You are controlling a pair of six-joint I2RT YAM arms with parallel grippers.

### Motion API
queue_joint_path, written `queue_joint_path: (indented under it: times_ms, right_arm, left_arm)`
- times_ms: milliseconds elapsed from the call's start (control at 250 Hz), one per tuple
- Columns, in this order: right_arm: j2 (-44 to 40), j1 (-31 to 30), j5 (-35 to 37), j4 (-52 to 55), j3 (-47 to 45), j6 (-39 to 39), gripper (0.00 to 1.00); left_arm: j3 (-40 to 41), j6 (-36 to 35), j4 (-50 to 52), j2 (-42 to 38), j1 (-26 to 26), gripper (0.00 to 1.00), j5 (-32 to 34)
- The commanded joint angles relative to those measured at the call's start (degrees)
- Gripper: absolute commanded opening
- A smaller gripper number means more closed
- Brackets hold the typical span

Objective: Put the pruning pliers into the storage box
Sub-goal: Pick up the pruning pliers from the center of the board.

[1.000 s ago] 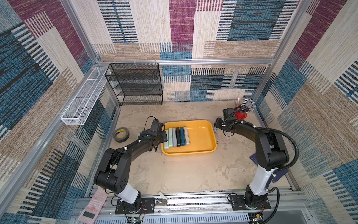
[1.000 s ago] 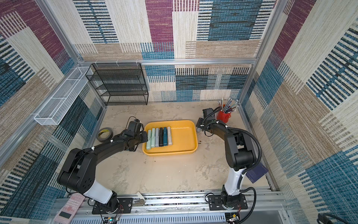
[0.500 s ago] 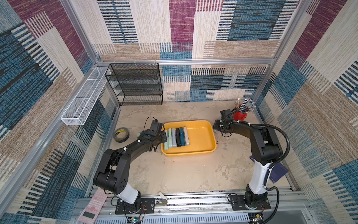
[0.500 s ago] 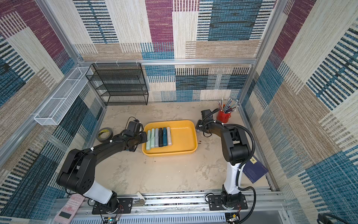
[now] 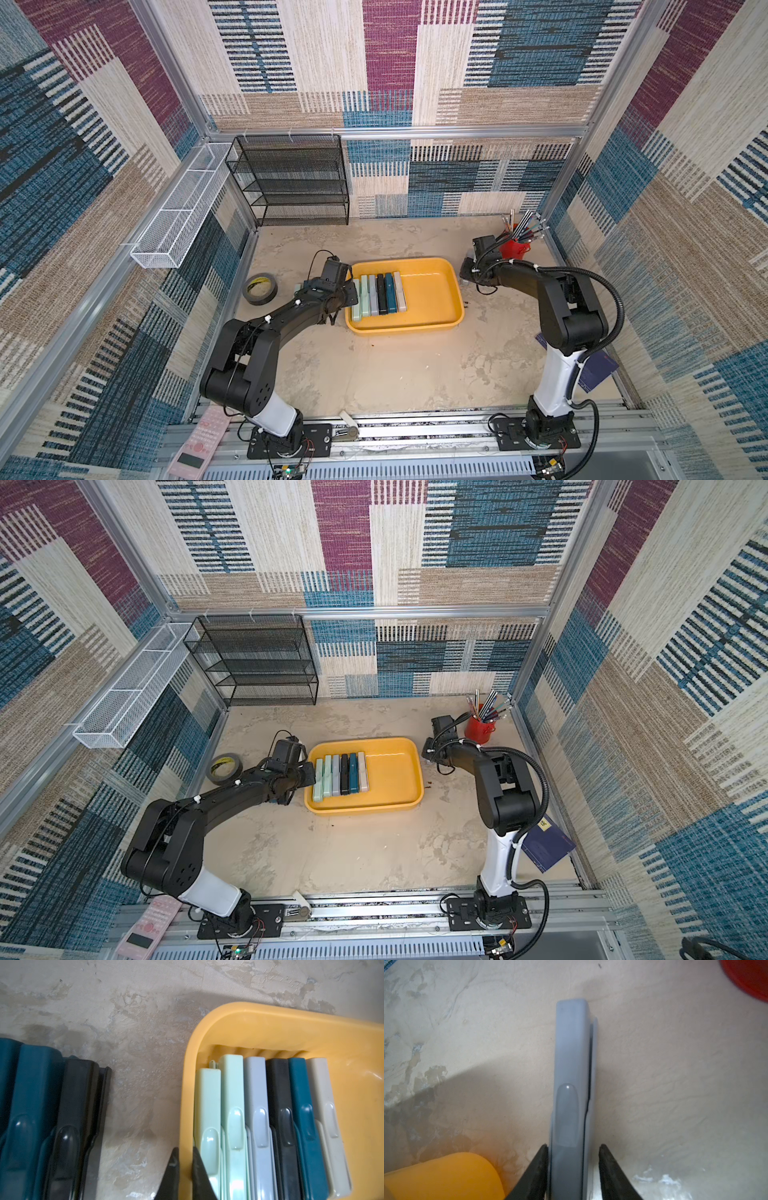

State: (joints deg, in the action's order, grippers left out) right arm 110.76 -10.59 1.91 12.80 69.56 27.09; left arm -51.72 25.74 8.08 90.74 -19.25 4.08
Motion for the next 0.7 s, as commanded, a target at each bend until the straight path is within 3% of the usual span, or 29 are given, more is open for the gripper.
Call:
queue_joint_path:
  times_ms: [0,480,696]
  right_arm:
    - [-0.7,0.0,1.9,-0.6,0.0,-1.2,0.4]
    - [-1.8,0.0,2.8,0.4,-0.2,-4.1,0.27]
    - [-4.5,0.0,2.9,1.5,-0.2,-7.1,0.26]
  left_arm:
    - [-0.1,-0.6,2.0,0.1,0.3,0.08,0.3]
    - [0.7,0.0,1.2,0.0,0.3,0.09,0.0]
    - [0.9,0.3,0.7,0.2,0.2,0.08,-0.3]
